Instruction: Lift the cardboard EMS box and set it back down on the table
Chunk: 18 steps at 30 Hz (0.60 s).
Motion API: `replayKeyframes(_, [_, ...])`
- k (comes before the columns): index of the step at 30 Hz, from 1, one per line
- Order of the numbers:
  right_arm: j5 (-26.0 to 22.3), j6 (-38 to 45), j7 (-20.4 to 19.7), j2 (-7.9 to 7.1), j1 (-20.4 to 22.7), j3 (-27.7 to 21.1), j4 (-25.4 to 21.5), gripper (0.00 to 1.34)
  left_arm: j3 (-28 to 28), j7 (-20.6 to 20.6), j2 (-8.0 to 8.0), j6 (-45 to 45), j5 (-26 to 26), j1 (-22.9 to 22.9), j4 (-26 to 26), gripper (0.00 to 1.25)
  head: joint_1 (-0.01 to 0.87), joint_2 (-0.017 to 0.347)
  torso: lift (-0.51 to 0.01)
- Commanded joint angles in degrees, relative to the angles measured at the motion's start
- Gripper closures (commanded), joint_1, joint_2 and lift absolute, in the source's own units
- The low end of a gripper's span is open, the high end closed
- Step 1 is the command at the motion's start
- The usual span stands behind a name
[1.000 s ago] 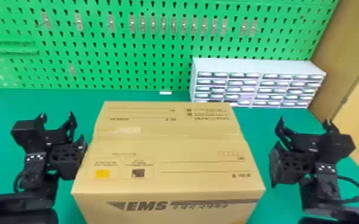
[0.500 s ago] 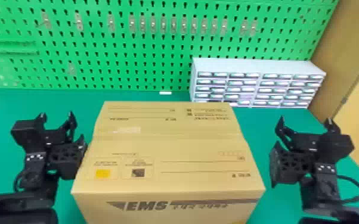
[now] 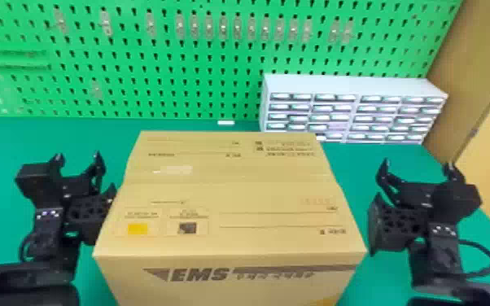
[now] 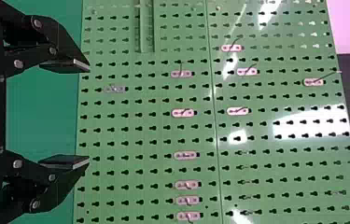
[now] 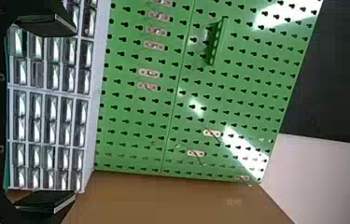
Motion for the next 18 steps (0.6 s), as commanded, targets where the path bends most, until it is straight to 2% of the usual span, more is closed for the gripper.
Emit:
replayKeyframes(1, [-0.01,0.0,-0.09,0.0,0.06,0.02,0.0,0.08,0.0,-0.03,0.0,0.0,0.0,0.0,0.0,0.55,0.678,-0.014,-0.033])
replayKeyframes(18, [0.17,-0.09,-0.27,0.0,0.06,0.11,0.0,0.08,0.09,-0.03,0.0,0.0,0.0,0.0,0.0,0.55,0.678,-0.014,-0.065])
